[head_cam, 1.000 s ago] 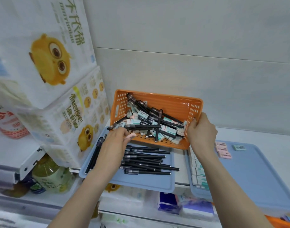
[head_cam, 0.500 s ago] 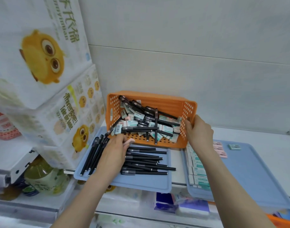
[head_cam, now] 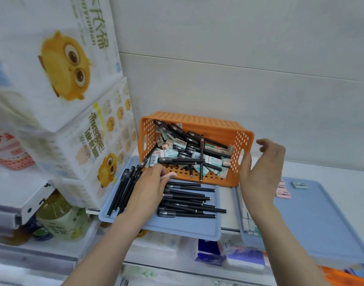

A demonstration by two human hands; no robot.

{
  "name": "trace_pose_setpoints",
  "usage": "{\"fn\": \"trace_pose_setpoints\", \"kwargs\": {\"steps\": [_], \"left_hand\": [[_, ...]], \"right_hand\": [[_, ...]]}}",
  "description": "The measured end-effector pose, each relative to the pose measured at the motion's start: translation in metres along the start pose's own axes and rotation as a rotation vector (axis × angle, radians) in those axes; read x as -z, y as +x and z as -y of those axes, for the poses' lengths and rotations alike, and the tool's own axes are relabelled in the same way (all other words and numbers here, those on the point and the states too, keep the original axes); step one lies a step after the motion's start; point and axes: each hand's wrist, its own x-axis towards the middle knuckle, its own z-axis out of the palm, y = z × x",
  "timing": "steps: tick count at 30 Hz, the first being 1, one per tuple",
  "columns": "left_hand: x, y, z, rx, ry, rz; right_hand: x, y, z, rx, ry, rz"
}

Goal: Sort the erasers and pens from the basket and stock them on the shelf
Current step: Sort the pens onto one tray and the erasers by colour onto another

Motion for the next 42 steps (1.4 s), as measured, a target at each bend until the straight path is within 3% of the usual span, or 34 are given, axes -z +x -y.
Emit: {"fn": "trace_pose_setpoints", "kwargs": {"steps": [2,4,6,9,14,18,25,29,35,39,42], "left_hand": [[0.003,0.001,-0.006,-0.010,-0.023,-0.033],[0.008,0.004,-0.017,-0.034,-0.099,-0.060],[0.013,0.007,-0.032,-0.063,-0.219,-0.065],[0.013,0.011,-0.051,-0.077,-0.350,-0.024],[-0.002,0.014,-0.070,-0.092,-0.334,0.021],[-0.021,0.012,-0.099,-0.282,-0.283,0.032],[-0.095,0.013,-0.153,-0.541,-0.090,0.277],[-0.128,0.012,-0.166,-0.496,0.042,0.319],[-0.144,0.005,-0.172,-0.375,0.140,0.282],[-0.142,0.004,-0.175,-0.351,0.164,0.256],[-0.141,0.001,-0.175,-0.332,0.174,0.237]], "right_hand": [[0.000,-0.011,0.019,0.126,0.021,0.120],[-0.008,-0.020,0.034,0.174,0.056,0.419],[-0.016,-0.025,0.040,0.111,0.197,0.636],[-0.020,-0.027,0.042,-0.053,0.464,0.768],[0.004,-0.022,0.012,-0.385,0.631,0.608],[0.054,-0.023,-0.041,-0.707,0.763,0.340],[0.109,-0.024,-0.126,-0.925,0.714,0.250],[0.112,-0.012,-0.151,-0.878,0.623,0.386],[0.111,0.005,-0.171,-0.639,0.356,0.612],[0.106,0.008,-0.176,-0.295,-0.105,0.674],[0.107,0.009,-0.173,-0.186,-0.046,0.770]]}}
